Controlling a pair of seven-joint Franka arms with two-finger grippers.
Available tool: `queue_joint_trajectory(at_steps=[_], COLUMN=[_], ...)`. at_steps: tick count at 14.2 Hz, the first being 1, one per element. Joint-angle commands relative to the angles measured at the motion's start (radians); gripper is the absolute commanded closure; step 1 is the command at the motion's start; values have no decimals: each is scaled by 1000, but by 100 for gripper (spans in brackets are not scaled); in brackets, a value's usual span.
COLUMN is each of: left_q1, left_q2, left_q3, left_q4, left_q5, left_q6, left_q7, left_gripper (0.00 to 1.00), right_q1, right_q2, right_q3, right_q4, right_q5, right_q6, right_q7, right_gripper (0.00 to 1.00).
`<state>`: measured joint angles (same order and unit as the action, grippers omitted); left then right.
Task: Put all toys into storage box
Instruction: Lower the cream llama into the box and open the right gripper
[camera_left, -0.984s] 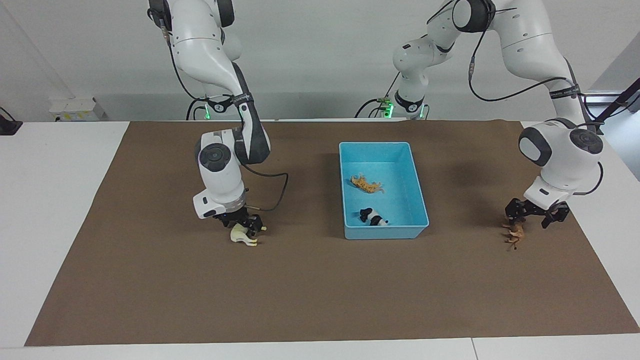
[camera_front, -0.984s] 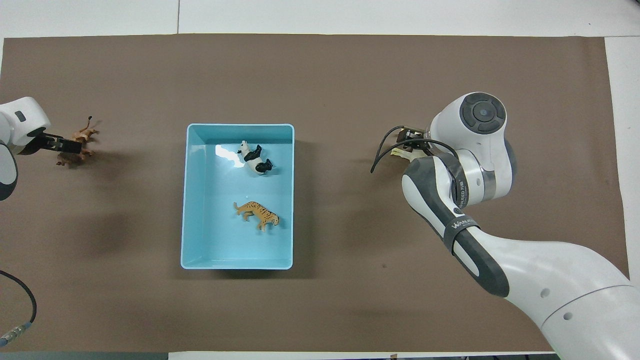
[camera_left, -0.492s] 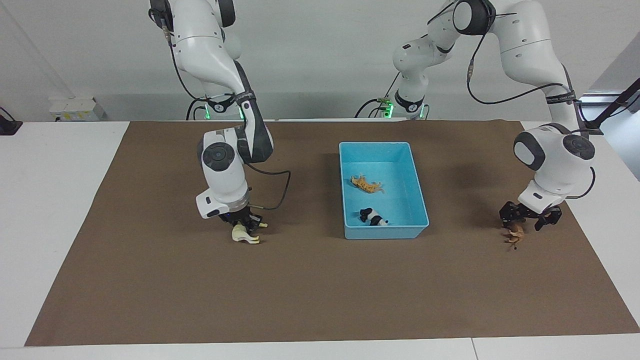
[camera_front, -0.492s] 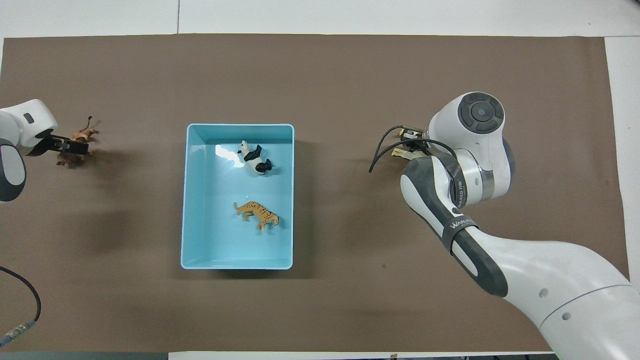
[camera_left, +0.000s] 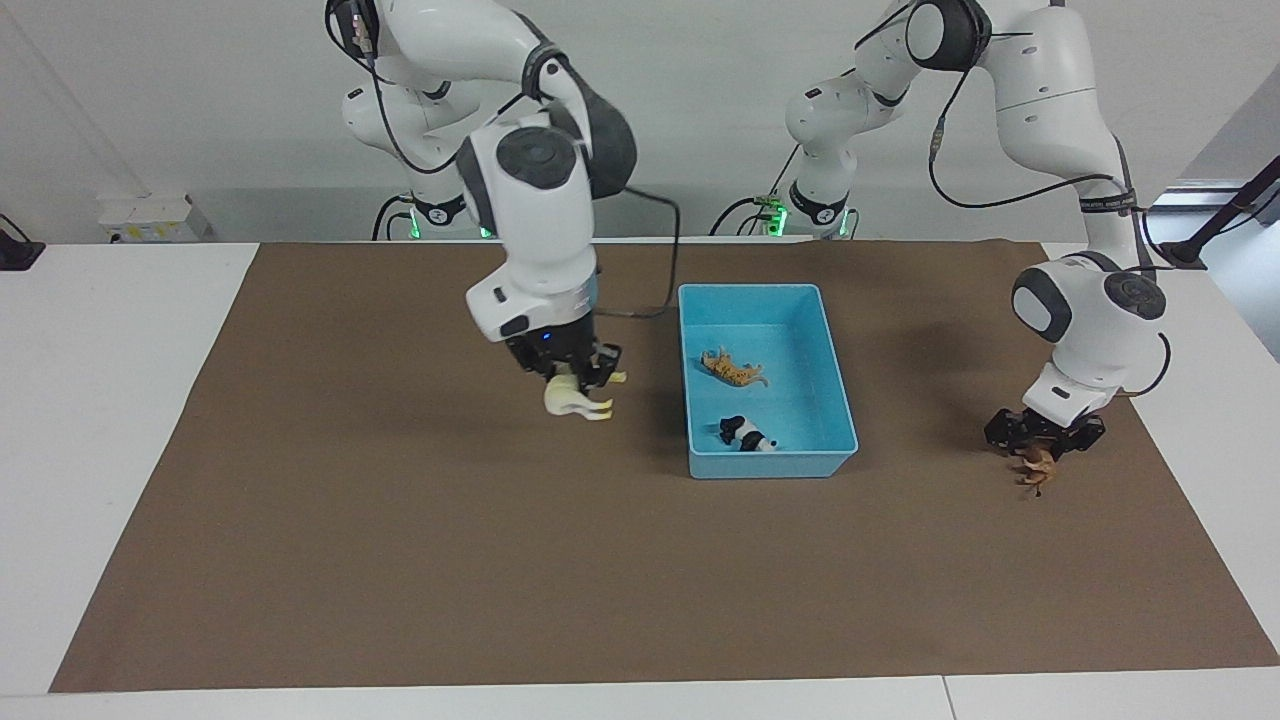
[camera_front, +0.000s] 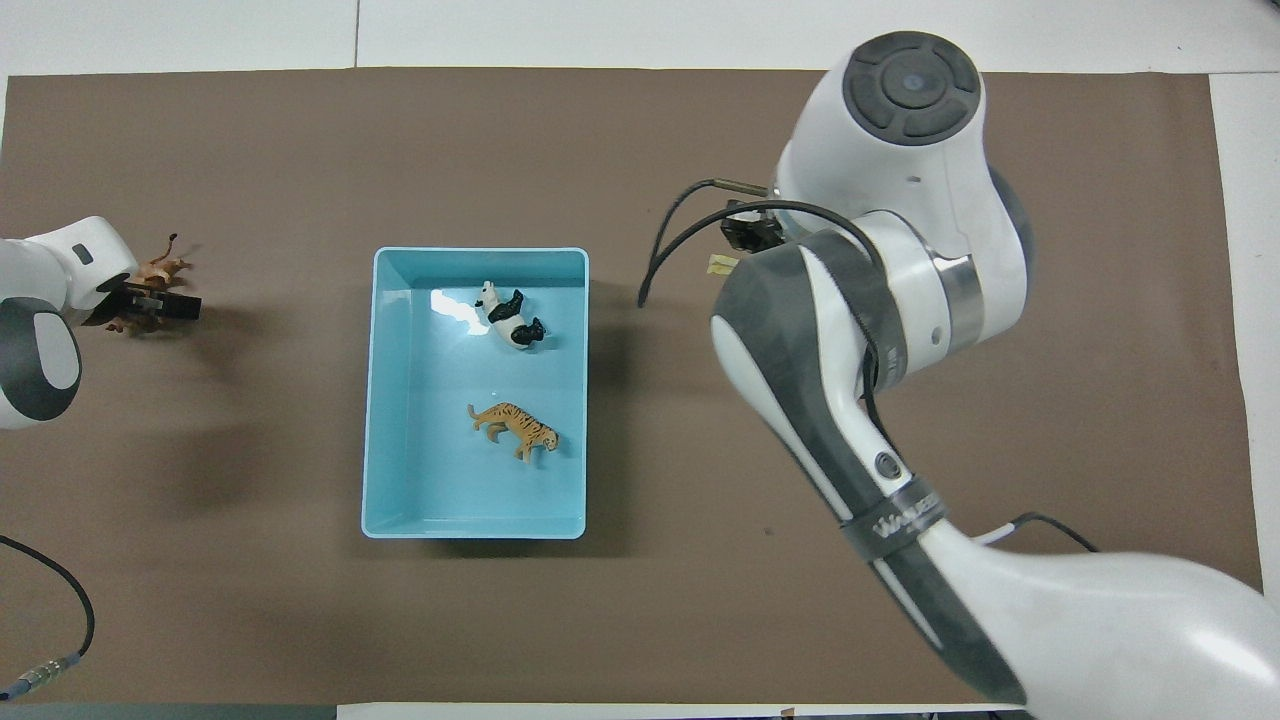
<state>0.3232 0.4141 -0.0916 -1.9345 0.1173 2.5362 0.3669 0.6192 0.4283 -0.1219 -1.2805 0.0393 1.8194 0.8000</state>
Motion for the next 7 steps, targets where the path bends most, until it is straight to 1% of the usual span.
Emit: queue_joint_trajectory(at_steps=[1, 3, 4, 5, 6, 7], left_q1=[-1, -10, -12, -12, -15, -26], left_q2=[-17, -17, -17, -20, -38, -53], left_q3=[-5, -7, -11, -14, -14, -14], left_q4=[41, 150, 196, 239, 265, 276], left_q5=[-10, -11, -21, -42, -48, -48], left_q6=[-84, -239, -298, -347, -390, -417], left_q7=[-84, -88, -89, -100, -117, -132], left_gripper=[100, 100, 100, 100, 100, 100], right_q1=[114, 206, 226, 229, 244, 252], right_q2=[95, 151, 164, 168, 171, 168], right_q3=[1, -1, -1, 1, 1, -1], right_q4=[98, 96, 92, 80, 67, 60], right_q5=[57, 68, 70, 76, 83, 76], right_q6=[116, 231, 277, 291, 294, 287], right_q7=[85, 123, 154, 165, 200, 244], right_gripper=[100, 100, 100, 100, 84, 10])
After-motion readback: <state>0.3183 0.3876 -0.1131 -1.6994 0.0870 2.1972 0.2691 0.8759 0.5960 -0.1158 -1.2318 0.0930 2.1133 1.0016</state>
